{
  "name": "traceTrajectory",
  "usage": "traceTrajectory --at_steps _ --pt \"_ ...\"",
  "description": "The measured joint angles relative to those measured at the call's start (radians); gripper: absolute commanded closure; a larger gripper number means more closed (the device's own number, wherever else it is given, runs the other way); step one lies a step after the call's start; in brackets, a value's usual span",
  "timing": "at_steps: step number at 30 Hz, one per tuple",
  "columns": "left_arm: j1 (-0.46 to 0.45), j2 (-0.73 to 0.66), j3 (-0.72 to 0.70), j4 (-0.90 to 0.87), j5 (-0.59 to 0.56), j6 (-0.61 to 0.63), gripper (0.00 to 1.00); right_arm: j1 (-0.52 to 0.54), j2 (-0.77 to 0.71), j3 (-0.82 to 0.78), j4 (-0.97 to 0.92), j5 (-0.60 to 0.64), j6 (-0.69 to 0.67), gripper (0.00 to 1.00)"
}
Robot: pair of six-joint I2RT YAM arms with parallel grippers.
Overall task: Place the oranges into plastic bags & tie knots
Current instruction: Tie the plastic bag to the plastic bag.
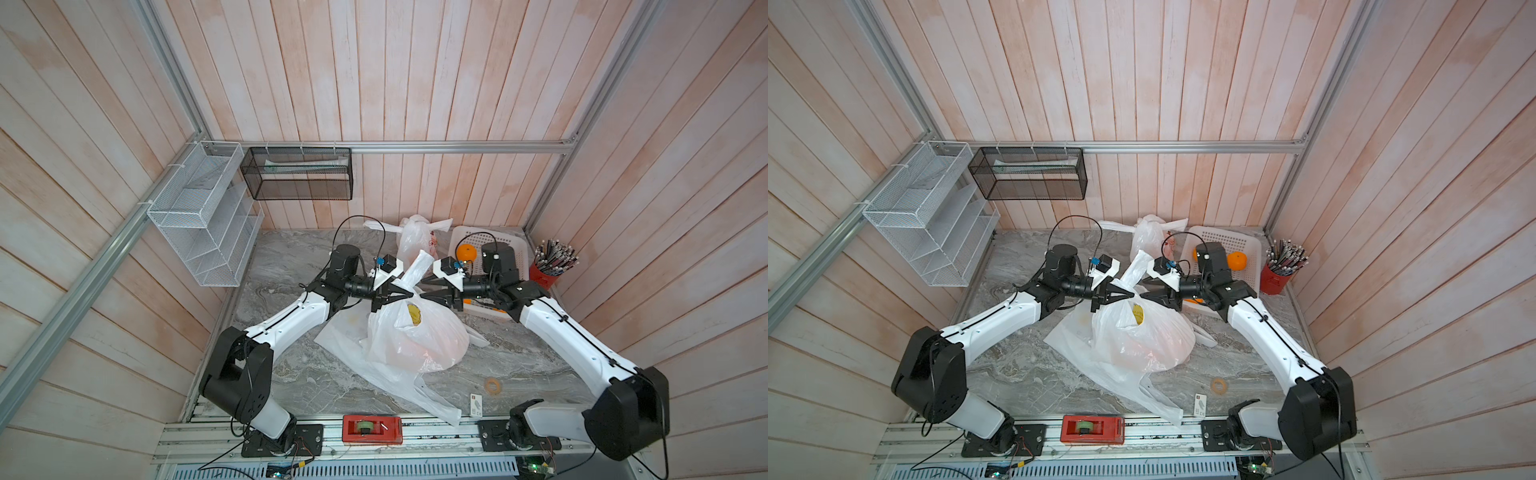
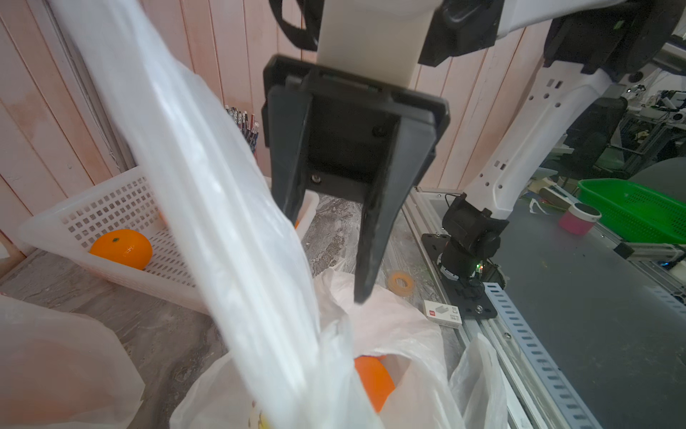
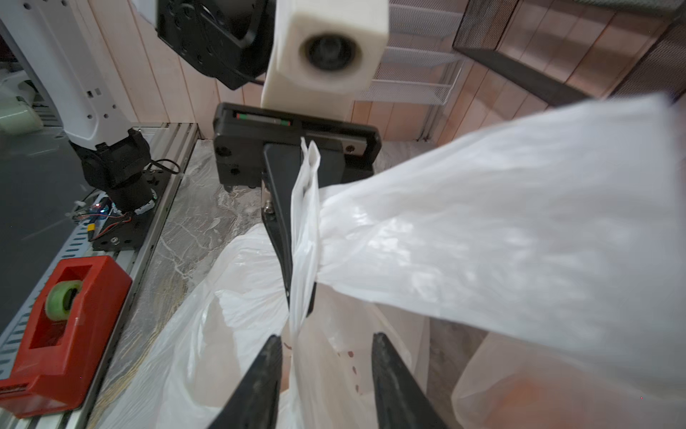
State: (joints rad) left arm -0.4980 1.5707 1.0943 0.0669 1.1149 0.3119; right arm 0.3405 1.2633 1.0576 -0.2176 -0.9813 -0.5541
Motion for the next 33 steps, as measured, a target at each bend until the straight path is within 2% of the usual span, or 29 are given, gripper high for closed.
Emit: traceTrajectory --at_steps 2,4,8,14,16,17,18,20,21,27,33 --pt "0.000 -0.005 0.000 0.000 -0.005 0.002 1.00 -0.057 -0.057 -0.021 0.089 -0.029 0.080 0.25" --pt "0.000 -0.015 -0.003 0.002 -0.009 0.003 1.00 -0.102 -0.089 -0.045 0.191 -0.058 0.164 0.19" --pt "0.000 -0.027 -0.008 0.008 -0.017 0.010 1.00 -0.117 -0.046 -0.028 0.319 -0.123 0.305 0.17" --pt "0.000 -0.027 -0.015 0.009 -0.023 0.011 1.00 -0.048 0.098 0.053 0.357 -0.163 0.395 0.19" --pt "0.000 -0.027 -0.016 0.011 -0.024 0.011 1.00 -0.023 0.129 0.080 0.361 -0.171 0.406 0.28" --pt "0.000 -0.027 -0.016 0.013 -0.024 0.011 1.00 -0.012 0.140 0.092 0.361 -0.177 0.411 0.37" --pt "0.000 -0.028 -0.016 0.015 -0.024 0.012 1.00 -0.004 0.146 0.101 0.360 -0.183 0.415 0.48" --pt "0.000 -0.029 -0.017 0.019 -0.025 0.014 1.00 0.006 0.156 0.122 0.354 -0.204 0.425 0.90" --pt "0.000 -0.029 -0.018 0.023 -0.028 0.014 1.00 0.006 0.159 0.132 0.348 -0.210 0.425 1.00" --pt "0.000 -0.035 -0.036 0.058 -0.079 -0.002 1.00 -0.009 0.131 0.143 0.261 -0.224 0.341 1.00" --pt "-0.002 -0.064 -0.062 0.134 -0.164 -0.029 1.00 -0.043 -0.002 0.004 0.238 -0.240 0.257 1.00"
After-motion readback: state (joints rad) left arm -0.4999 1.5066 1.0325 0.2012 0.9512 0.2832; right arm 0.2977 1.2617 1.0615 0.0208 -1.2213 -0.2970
